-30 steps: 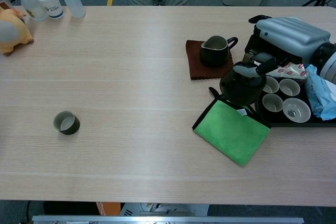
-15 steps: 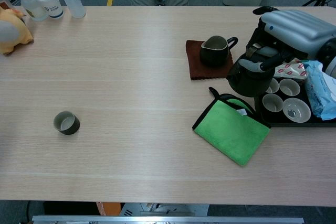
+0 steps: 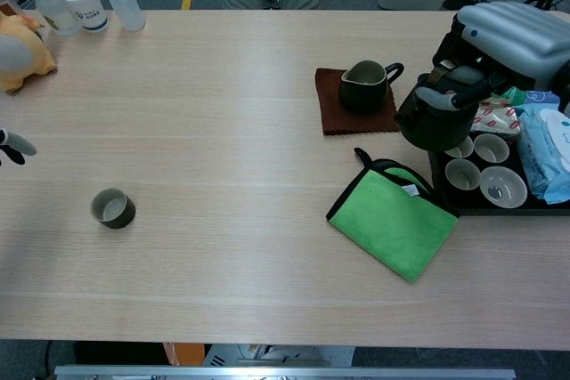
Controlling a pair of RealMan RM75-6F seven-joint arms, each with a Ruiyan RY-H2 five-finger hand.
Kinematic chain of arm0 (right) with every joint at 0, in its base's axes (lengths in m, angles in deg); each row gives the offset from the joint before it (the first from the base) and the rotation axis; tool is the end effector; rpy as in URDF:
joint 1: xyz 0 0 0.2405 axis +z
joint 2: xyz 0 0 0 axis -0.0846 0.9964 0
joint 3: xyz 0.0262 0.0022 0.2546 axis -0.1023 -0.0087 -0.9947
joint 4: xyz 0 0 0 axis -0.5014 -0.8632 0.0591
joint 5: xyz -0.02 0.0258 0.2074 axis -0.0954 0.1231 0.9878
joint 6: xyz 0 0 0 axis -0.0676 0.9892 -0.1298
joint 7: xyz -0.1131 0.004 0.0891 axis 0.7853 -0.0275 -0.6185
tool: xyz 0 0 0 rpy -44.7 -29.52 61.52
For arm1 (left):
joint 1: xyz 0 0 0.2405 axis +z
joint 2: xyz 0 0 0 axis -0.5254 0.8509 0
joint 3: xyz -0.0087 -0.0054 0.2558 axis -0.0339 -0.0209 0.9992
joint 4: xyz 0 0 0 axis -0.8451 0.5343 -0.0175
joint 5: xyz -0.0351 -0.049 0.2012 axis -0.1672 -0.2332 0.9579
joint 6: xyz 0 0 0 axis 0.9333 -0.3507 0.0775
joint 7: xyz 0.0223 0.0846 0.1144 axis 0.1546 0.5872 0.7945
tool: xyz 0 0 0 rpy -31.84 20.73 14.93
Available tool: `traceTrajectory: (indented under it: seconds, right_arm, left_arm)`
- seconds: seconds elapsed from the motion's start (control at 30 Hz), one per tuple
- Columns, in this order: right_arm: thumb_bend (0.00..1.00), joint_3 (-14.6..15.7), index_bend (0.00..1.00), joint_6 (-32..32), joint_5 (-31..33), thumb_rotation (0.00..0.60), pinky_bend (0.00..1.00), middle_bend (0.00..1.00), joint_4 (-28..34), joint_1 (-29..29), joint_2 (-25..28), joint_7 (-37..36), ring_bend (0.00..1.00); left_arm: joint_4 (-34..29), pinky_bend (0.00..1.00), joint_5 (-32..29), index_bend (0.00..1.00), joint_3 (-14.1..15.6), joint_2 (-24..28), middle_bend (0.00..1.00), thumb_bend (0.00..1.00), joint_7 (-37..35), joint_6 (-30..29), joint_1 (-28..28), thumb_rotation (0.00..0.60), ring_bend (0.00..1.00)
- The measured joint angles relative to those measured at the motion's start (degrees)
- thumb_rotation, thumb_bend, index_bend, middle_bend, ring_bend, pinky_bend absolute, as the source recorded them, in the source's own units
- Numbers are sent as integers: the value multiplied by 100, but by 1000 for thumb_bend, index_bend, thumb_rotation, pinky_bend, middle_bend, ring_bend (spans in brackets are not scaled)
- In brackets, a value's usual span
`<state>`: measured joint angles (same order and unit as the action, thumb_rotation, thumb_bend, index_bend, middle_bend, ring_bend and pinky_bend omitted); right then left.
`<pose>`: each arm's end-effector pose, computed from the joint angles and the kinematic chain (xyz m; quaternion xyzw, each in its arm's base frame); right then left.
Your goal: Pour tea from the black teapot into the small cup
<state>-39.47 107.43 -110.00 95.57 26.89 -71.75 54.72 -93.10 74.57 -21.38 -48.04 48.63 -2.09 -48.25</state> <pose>-0.1689 -0.2721 0.0788 0.7425 -0.3873 0.3839 0.3891 -0.2778 0.1819 0.1291 -0.7419 -0.4790 -0.2231 0.4128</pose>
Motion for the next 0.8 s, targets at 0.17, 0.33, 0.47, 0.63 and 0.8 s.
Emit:
traceTrajectory:
  seconds: [0.17, 0.33, 0.47, 0.63, 0.8]
  right_arm:
    - [319, -12, 1000, 20, 7, 494, 0, 909, 16, -30, 25, -2, 856]
    - [319, -8, 1000, 17, 7, 495, 0, 909, 16, -56, 53, -6, 856]
    - [319, -15, 1000, 27, -10, 496, 0, 909, 11, -76, 65, -44, 856]
    - [318, -14, 1000, 14, -41, 498, 0, 909, -7, -89, 70, -90, 856]
    - [319, -13, 1000, 1, -63, 502, 0, 909, -33, -106, 87, -148, 856]
  left_arm:
    - [207, 206, -49, 188, -27, -442, 256, 277, 181, 421, -299, 600, 286]
    - [407, 206, -249, 185, -68, -851, 235, 266, 745, 521, -422, 600, 273]
    - [554, 205, -517, 197, -100, -1223, 226, 265, 1227, 508, -459, 600, 255]
    - [815, 206, -869, 216, -137, -1737, 200, 264, 1602, 448, -482, 600, 209]
    - [1047, 206, -1104, 216, -159, -2057, 194, 265, 1843, 394, -524, 600, 200]
